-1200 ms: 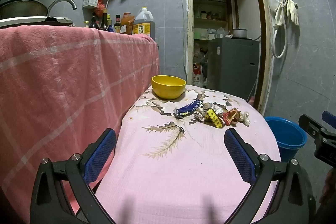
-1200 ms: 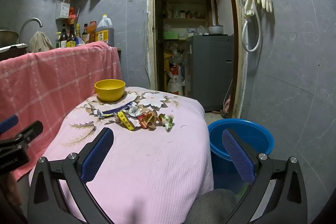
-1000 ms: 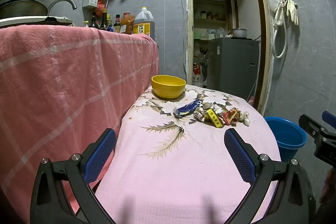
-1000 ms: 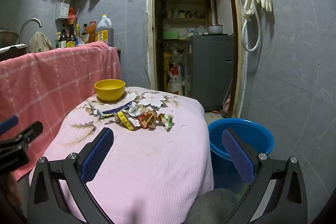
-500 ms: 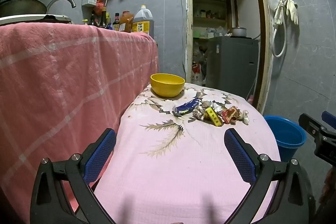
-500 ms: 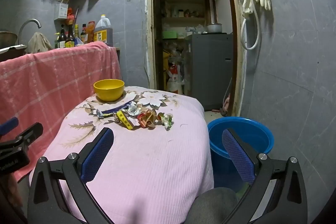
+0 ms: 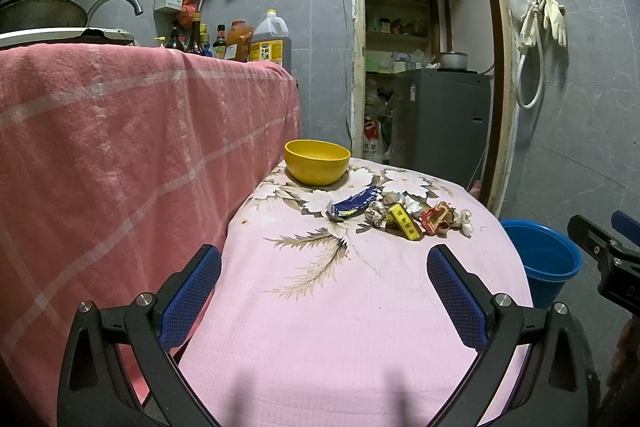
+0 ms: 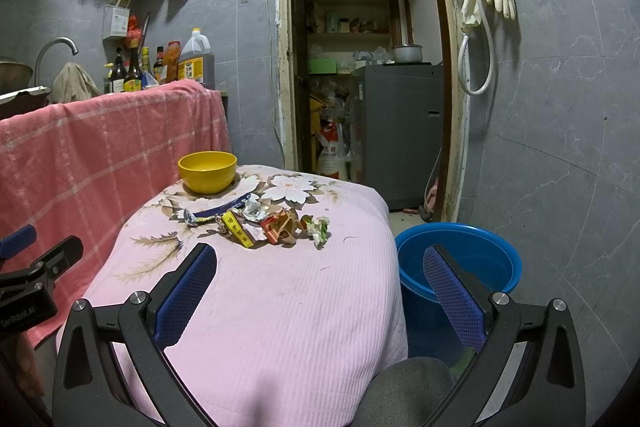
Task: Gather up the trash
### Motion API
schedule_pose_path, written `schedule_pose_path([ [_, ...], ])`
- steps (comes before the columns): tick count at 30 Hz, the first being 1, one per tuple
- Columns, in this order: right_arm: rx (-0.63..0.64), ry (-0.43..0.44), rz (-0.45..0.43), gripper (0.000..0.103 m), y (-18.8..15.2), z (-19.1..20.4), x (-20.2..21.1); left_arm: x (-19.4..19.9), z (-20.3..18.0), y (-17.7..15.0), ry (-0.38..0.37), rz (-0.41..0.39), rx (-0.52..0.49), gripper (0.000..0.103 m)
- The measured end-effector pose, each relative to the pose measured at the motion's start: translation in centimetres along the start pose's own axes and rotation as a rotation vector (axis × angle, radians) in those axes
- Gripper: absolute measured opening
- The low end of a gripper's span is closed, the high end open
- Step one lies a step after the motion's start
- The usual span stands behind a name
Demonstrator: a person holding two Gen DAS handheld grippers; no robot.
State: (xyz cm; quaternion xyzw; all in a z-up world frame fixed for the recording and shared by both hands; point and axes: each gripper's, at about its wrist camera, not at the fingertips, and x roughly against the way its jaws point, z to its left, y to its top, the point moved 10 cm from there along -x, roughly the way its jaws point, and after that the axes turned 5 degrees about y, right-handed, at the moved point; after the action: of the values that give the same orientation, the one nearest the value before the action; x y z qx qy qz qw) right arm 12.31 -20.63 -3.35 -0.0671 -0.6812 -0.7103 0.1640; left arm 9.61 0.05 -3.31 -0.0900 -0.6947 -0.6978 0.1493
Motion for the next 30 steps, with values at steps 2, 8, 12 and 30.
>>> schedule_pose_path([
  [2, 0.0, 0.0, 0.0, 0.103, 0.0, 0.01, 0.0, 0.0, 0.01, 0.02, 0.0, 0.0, 0.0, 0.101],
  [8, -0.001, 0.001, 0.0, 0.103, 0.01, 0.03, -0.01, 0.0, 0.02, 0.02, 0.0, 0.001, 0.0, 0.101],
  [12, -0.002, 0.001, 0.0, 0.103, 0.03, 0.06, -0.02, -0.01, 0.02, 0.02, 0.0, 0.001, 0.0, 0.101],
  [30, -0.004, 0.002, 0.0, 0.103, 0.03, 0.2, -0.24, -0.02, 0.01, 0.01, 0.0, 0.002, -0.001, 0.101],
])
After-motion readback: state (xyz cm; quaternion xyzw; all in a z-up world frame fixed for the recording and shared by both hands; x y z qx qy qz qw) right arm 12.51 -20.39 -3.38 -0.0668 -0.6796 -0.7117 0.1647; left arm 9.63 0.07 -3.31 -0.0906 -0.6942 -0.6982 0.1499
